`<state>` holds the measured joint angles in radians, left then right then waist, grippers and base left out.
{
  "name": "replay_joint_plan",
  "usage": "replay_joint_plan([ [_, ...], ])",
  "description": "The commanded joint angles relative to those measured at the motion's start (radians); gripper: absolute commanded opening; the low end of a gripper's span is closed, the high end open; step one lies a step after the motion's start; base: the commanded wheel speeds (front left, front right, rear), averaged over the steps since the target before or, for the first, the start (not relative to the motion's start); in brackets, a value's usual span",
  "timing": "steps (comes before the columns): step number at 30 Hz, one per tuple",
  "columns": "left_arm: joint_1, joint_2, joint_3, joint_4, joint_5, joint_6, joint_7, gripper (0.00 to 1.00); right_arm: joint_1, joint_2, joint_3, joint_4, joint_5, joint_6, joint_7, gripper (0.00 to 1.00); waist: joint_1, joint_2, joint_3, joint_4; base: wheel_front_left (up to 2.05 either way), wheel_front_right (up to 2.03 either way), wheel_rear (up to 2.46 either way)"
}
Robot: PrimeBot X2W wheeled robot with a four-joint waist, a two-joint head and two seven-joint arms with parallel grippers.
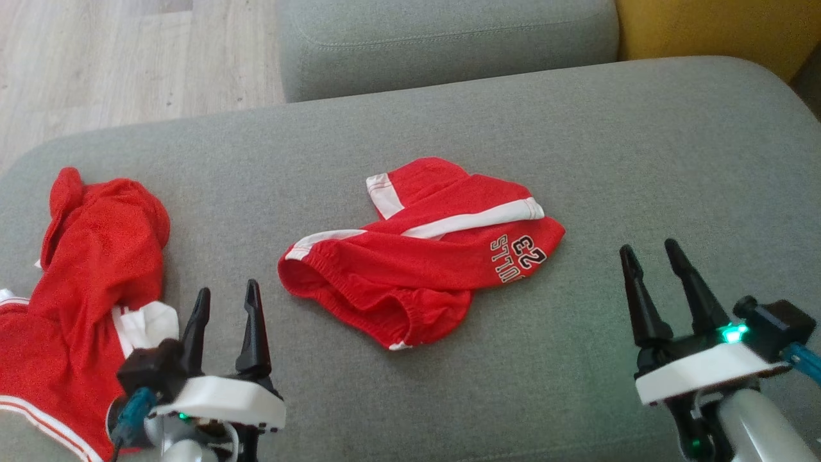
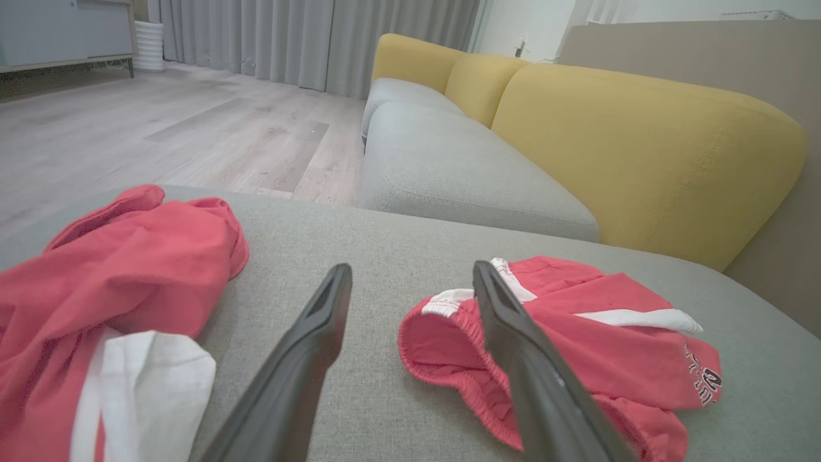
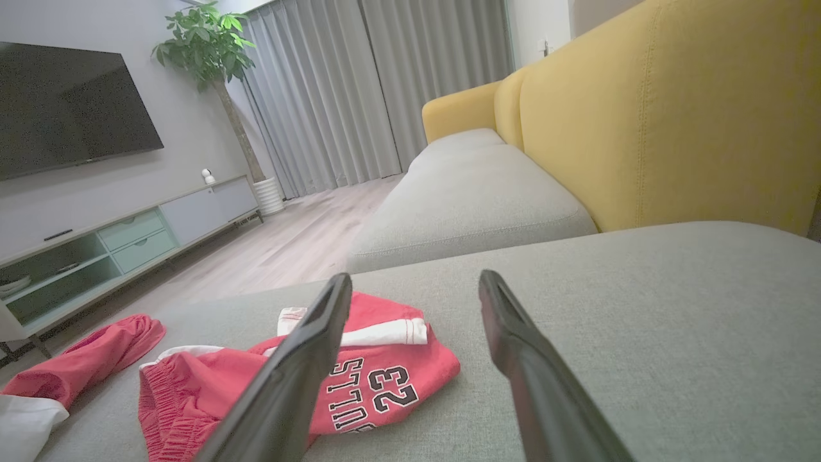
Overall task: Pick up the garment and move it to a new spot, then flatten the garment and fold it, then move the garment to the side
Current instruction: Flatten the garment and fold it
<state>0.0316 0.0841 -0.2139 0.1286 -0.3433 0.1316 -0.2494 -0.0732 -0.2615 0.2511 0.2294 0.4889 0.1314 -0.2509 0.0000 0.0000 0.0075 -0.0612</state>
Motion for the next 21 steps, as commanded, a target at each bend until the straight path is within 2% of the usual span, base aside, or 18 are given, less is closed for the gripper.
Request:
replay_joint_plan([
  [1,-0.047,-0.006,0.039,-0.017,-0.011,0.0,-0.007,1.0,-0.045,-0.022,0.029,-0.013,0.019,-0.001,-0.008,1.0,0.0,0.0,0.003,0.001,0.0,0.0,0.0],
  [3,-0.053,-0.013,0.046,-0.014,-0.054,-0.005,0.013,1.0,-0.066,-0.035,0.048,0.007,0.037,-0.001,0.013,1.0,0.0,0.0,0.011,0.001,0.0,0.0,0.0],
  [5,-0.07,-0.015,0.042,-0.01,-0.097,-0.02,0.076,1.0,-0.098,-0.045,0.06,0.026,0.06,-0.001,0.038,1.0,0.0,0.0,0.021,0.003,0.0,0.0,0.0],
  [11,-0.193,0.023,0.039,-0.008,-0.226,-0.053,0.415,1.0,-0.236,-0.093,0.152,0.104,0.199,-0.001,0.217,1.0,0.0,0.0,0.066,0.023,0.0,0.0,0.0],
  [12,-0.193,0.023,0.039,-0.008,-0.226,-0.053,0.415,1.0,-0.236,-0.093,0.152,0.104,0.199,-0.001,0.217,1.0,0.0,0.0,0.066,0.023,0.0,0.0,0.0],
  [14,-0.247,0.022,0.055,-0.006,-0.299,-0.057,0.522,1.0,-0.291,-0.112,0.183,0.135,0.252,-0.001,0.285,1.0,0.0,0.0,0.087,0.032,0.0,0.0,0.0],
  [17,-0.327,0.03,0.061,0.03,-0.375,-0.051,0.677,1.0,-0.367,-0.138,0.223,0.178,0.331,-0.001,0.371,1.0,0.0,0.0,0.121,0.048,0.0,0.0,0.0],
  [21,-0.426,0.031,0.065,0.1,-0.435,-0.022,0.818,1.0,-0.453,-0.169,0.28,0.237,0.437,-0.001,0.492,1.0,0.0,0.0,0.16,0.07,0.0,0.0,0.0],
])
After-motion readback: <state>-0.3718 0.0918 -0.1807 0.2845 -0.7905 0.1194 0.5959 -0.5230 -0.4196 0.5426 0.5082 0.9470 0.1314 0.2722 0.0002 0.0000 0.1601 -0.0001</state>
